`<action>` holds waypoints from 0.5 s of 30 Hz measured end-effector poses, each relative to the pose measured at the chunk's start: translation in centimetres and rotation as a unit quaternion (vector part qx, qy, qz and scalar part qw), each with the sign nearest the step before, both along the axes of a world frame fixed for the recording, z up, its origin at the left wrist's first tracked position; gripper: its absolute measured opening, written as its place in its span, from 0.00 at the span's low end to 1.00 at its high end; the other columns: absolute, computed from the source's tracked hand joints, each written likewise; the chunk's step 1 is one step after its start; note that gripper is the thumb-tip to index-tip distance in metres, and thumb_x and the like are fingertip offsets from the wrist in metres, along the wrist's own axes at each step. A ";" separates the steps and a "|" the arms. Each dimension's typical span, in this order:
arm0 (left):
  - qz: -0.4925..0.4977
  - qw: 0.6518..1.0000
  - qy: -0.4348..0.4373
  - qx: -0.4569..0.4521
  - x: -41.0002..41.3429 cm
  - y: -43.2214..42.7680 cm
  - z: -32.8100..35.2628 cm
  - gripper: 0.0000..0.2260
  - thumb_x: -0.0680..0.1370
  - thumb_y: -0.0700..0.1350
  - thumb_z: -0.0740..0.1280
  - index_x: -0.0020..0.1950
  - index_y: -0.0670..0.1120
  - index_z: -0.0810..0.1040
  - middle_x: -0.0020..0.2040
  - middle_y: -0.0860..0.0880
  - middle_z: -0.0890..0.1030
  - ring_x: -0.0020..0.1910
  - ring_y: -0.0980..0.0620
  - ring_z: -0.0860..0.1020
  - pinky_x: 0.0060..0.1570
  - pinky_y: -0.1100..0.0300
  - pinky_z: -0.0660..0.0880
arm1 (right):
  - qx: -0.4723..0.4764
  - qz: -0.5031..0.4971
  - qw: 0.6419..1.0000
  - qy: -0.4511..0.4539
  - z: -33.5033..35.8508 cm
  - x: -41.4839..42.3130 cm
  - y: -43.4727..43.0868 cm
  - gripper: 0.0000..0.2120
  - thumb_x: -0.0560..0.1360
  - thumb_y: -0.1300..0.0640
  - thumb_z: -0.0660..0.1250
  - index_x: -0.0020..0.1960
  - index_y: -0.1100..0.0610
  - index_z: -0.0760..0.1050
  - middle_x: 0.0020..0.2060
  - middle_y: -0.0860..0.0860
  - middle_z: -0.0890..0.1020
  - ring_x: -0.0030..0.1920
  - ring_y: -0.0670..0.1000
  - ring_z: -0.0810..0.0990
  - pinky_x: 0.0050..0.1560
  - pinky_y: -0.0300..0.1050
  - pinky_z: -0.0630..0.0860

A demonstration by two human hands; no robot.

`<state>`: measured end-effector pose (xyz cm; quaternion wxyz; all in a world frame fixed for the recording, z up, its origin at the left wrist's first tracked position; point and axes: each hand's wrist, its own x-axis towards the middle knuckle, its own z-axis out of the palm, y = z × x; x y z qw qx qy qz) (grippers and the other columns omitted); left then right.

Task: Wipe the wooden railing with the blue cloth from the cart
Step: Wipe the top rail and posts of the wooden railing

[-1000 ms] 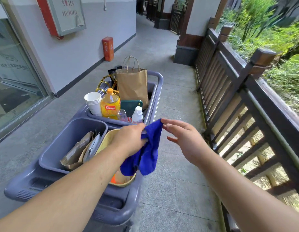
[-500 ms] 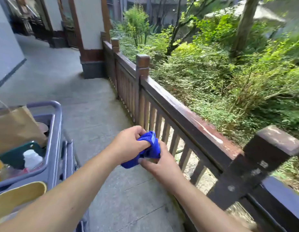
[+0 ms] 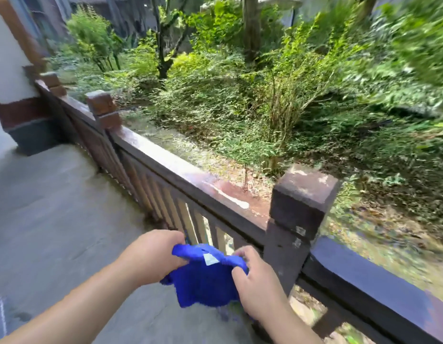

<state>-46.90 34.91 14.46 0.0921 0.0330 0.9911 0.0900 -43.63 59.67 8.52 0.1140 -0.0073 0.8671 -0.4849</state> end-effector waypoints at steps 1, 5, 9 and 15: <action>0.001 1.000 -0.001 0.015 -1.0 0.3 -0.3 0.12 0.68 0.60 0.63 0.38 0.52 0.71 0.32 0.54 0.79 0.34 0.59 0.75 0.30 0.60 0.69 | 0.006 0.001 1.000 0.000 -0.7 -0.5 0.2 0.12 0.71 0.50 0.57 0.52 0.40 0.70 0.42 0.46 0.83 0.41 0.43 0.78 0.44 0.44 0.76; 0.035 0.994 0.000 0.099 -4.8 1.3 -1.2 0.04 0.69 0.51 0.64 0.38 0.53 0.72 0.32 0.54 0.82 0.32 0.58 0.78 0.29 0.58 0.74 | 0.012 -0.009 0.999 0.035 -2.5 -3.3 0.1 0.09 0.75 0.57 0.61 0.51 0.46 0.75 0.45 0.45 0.80 0.47 0.48 0.78 0.50 0.50 0.77; 0.055 0.989 0.080 0.112 -8.9 2.0 -1.4 0.02 0.69 0.50 0.66 0.40 0.56 0.74 0.35 0.55 0.79 0.37 0.56 0.77 0.34 0.57 0.70 | 0.007 -0.067 0.996 0.058 -3.0 -6.5 -0.5 0.05 0.79 0.56 0.62 0.49 0.48 0.76 0.46 0.47 0.78 0.47 0.51 0.78 0.50 0.52 0.75; 0.042 0.973 0.115 0.195 -17.9 3.2 -1.2 0.07 0.68 0.46 0.64 0.43 0.58 0.75 0.38 0.57 0.80 0.39 0.53 0.77 0.34 0.57 0.71 | -0.077 -0.192 0.978 0.017 -2.0 -12.3 -2.6 0.07 0.83 0.54 0.60 0.47 0.48 0.74 0.42 0.51 0.82 0.42 0.55 0.84 0.47 0.62 0.83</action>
